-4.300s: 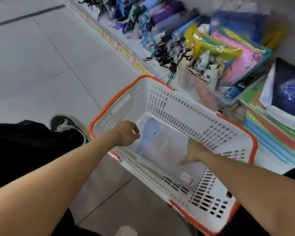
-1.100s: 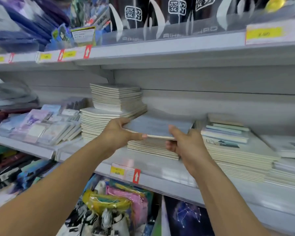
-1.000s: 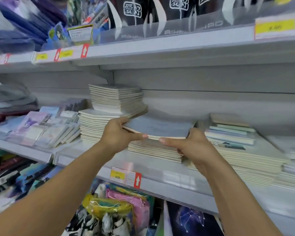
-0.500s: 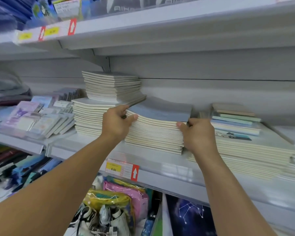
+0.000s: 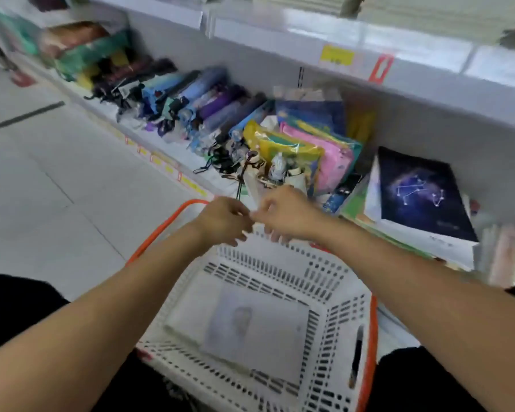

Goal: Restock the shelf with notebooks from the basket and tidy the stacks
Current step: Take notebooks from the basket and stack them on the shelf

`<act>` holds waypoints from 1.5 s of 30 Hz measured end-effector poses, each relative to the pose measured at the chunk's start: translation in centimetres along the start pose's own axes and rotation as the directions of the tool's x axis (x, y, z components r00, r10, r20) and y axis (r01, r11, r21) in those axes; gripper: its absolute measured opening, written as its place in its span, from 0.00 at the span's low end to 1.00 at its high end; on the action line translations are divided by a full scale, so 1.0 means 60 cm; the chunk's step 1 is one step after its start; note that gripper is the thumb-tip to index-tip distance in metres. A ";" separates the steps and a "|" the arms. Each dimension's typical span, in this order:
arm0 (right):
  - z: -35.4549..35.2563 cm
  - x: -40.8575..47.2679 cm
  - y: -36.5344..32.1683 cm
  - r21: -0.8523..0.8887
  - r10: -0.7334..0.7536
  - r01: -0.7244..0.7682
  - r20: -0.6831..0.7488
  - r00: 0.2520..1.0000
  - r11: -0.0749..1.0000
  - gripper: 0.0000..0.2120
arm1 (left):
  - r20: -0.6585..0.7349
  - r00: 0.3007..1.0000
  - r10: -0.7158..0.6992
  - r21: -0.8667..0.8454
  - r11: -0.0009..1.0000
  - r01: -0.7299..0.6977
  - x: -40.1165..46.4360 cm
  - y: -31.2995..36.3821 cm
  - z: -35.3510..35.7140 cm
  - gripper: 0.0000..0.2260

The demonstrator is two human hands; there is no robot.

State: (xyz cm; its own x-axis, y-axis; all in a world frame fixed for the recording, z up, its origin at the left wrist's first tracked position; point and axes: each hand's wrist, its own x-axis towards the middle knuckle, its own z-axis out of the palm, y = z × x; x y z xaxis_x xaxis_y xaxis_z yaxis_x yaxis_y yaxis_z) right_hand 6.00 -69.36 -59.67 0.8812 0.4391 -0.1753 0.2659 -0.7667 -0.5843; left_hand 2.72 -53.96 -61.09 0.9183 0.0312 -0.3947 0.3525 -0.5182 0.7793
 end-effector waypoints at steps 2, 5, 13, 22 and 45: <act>0.148 0.000 0.062 -0.104 0.191 -0.162 0.435 0.880 0.981 0.25 | 0.029 0.977 -0.210 0.087 0.974 0.207 -0.020 -0.123 0.005 0.10; 0.310 -0.029 0.160 -0.204 0.416 -0.365 0.526 0.742 0.908 0.45 | 0.008 0.977 -0.213 0.275 0.940 0.203 -0.047 -0.202 -0.011 0.12; 0.386 -0.066 0.267 -0.575 0.550 -0.324 0.273 0.790 0.751 0.61 | 0.048 0.960 -0.276 0.209 0.943 0.260 -0.080 -0.288 -0.040 0.10; 0.332 -0.053 0.199 -0.342 0.421 -0.266 0.545 0.725 0.901 0.29 | 0.166 0.894 -0.417 0.176 0.904 0.389 -0.062 -0.265 0.003 0.28; 0.449 -0.015 0.232 -0.306 0.445 -0.352 0.324 0.835 0.884 0.49 | -0.435 0.900 -0.002 0.461 0.859 0.225 -0.121 -0.241 -0.039 0.12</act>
State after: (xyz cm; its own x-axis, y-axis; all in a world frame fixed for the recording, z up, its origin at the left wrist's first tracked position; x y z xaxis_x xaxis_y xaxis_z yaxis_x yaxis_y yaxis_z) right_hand -1.66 -67.81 -88.99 0.7276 0.1771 -0.6628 0.0443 -0.9762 -0.2121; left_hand -8.63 -44.66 -68.37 0.9045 0.4012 -0.1447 0.4259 -0.8317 0.3563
